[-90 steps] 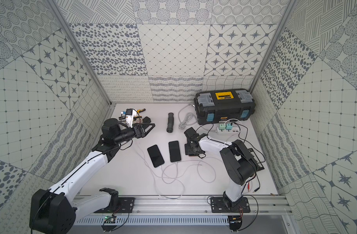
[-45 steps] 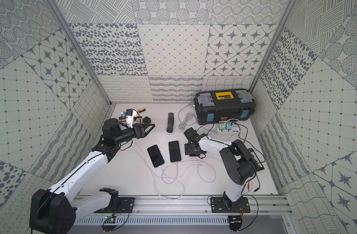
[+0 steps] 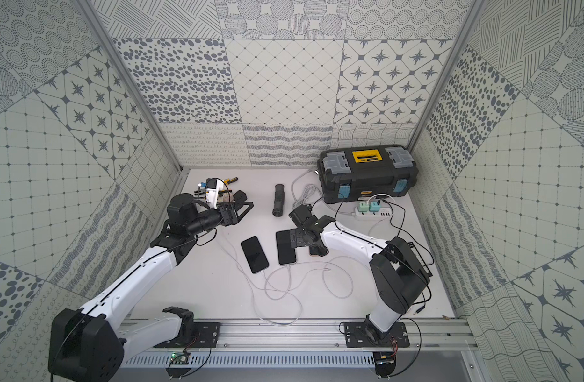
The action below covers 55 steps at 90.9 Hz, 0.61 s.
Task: Unplug the charging cable from the phone
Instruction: Place the phone at the center of the board, then pick up the phone at the center of the board.
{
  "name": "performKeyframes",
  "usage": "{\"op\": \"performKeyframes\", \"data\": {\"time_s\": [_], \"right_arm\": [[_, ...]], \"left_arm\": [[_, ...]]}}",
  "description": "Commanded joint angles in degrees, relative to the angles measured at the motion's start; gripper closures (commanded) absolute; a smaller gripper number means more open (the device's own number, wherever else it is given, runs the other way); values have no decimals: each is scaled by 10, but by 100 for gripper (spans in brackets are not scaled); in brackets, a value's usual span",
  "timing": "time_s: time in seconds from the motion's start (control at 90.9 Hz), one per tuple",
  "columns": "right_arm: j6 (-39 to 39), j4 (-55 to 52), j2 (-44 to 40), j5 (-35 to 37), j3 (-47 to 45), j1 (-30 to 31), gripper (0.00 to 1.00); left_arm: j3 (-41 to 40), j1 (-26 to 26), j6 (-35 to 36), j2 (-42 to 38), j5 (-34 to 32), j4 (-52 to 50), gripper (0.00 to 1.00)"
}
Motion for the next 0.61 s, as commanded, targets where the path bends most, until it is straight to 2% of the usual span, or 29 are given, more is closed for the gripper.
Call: {"op": "performKeyframes", "data": {"time_s": [0.0,0.319,0.594], "right_arm": [[26,-4,3,18,25,33,3],[48,-1,92,33,77,92,3],[50,14,154,21,95,101,3]], "left_arm": [[4,2,15,2,-5,-6,2],[3,2,14,2,-2,-7,2],[2,2,16,2,1,-9,2]]}}
